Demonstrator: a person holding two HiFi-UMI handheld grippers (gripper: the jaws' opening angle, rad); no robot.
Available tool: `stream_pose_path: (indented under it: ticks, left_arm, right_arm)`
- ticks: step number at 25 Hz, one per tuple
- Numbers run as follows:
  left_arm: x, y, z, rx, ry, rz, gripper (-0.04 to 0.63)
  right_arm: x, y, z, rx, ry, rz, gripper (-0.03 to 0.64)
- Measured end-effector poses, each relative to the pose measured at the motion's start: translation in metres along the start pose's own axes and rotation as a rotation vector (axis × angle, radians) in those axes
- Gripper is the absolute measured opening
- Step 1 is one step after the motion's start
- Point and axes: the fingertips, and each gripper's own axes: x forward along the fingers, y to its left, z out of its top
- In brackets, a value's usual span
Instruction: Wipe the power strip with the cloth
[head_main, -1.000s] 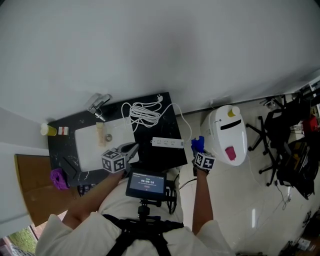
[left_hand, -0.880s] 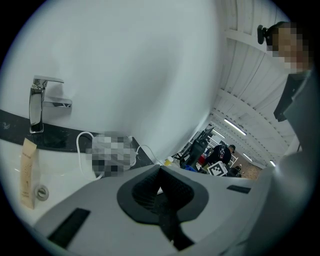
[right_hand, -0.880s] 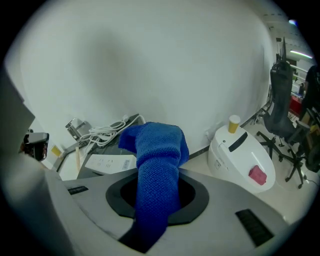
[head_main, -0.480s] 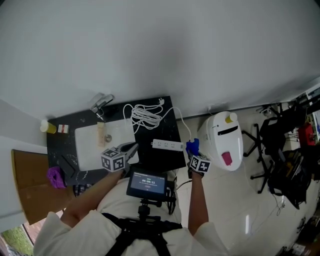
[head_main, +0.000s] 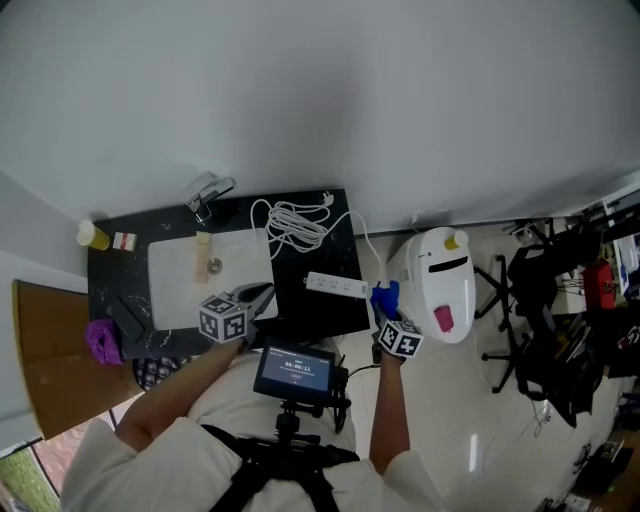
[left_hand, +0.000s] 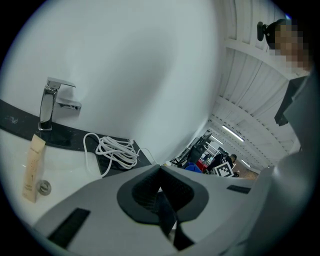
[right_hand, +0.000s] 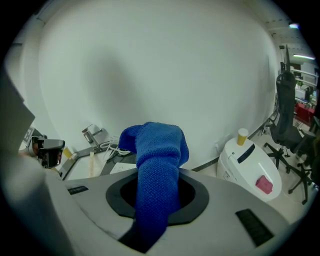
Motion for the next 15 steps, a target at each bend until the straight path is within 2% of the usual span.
stream_pose_path:
  ticks: [6, 15]
  left_arm:
    - [-0.015, 0.0, -0.012, -0.033, -0.019, -0.023, 0.005]
    - [-0.028, -0.016, -0.011, -0.041, -0.067, -0.013, 0.005]
  right_arm:
    - [-0.029, 0.022, -0.003, -0.034, -0.044, 0.001, 0.089]
    - [-0.066, 0.023, -0.005, -0.051, -0.076, 0.009, 0.089]
